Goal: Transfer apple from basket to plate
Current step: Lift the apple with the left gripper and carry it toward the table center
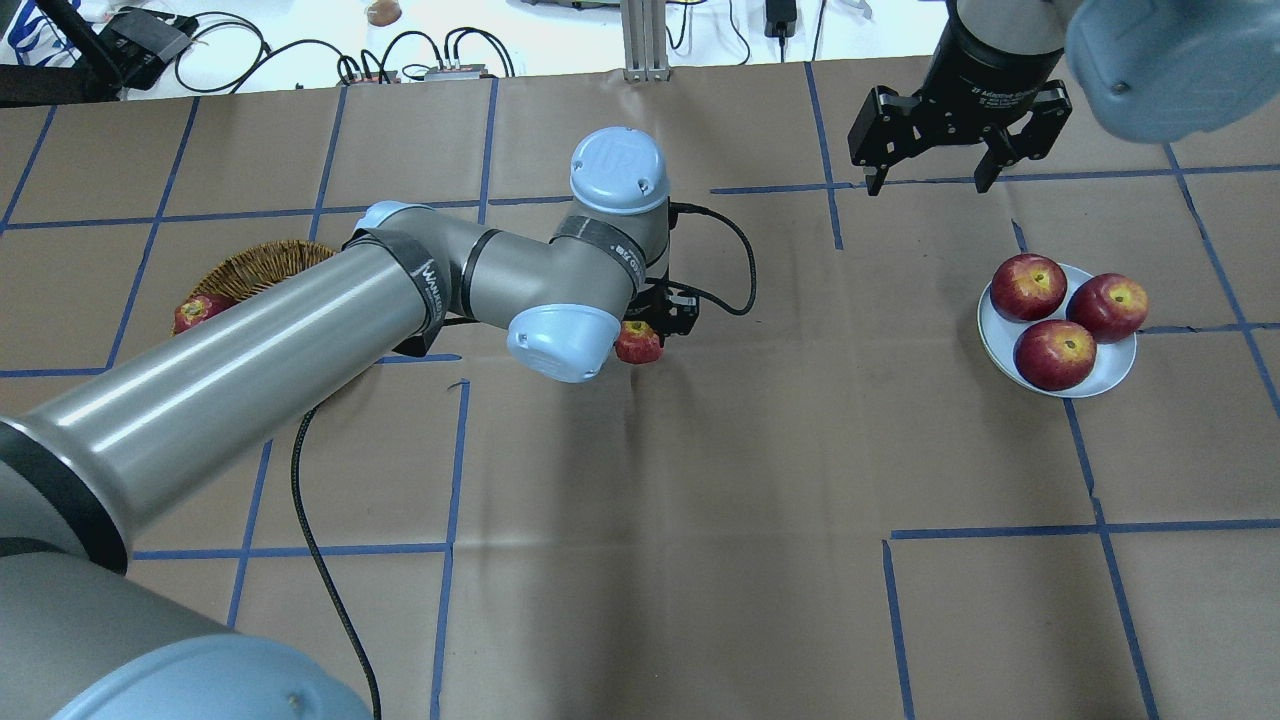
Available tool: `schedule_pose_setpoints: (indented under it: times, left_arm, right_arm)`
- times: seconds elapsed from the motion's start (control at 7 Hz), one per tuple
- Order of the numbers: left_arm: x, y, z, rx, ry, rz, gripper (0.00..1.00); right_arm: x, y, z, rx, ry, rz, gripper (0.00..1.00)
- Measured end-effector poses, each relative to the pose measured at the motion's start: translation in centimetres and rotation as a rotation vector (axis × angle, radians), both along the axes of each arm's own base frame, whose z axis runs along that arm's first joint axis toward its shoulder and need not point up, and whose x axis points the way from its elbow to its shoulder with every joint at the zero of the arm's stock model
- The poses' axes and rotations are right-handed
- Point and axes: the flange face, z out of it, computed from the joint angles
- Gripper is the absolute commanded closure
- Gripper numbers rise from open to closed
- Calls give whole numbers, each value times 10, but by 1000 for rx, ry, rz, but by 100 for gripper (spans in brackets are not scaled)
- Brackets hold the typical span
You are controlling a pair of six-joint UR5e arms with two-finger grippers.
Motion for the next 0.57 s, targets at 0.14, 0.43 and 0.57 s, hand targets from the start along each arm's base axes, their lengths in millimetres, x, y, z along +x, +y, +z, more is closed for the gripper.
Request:
schedule_pose_setpoints:
  times: [0.14, 0.43, 0.57]
  left_arm:
    - [-2, -1, -5, 3, -5, -2, 29]
    - [-3, -2, -10, 2, -8, -3, 0]
    - [-2, 0, -7, 2, -8, -5, 0]
  right_arm:
    - [0, -1, 0, -2, 0, 1, 0]
    - [0, -1, 0, -3, 0, 1, 0]
    - [0, -1, 0, -3, -1, 1, 0]
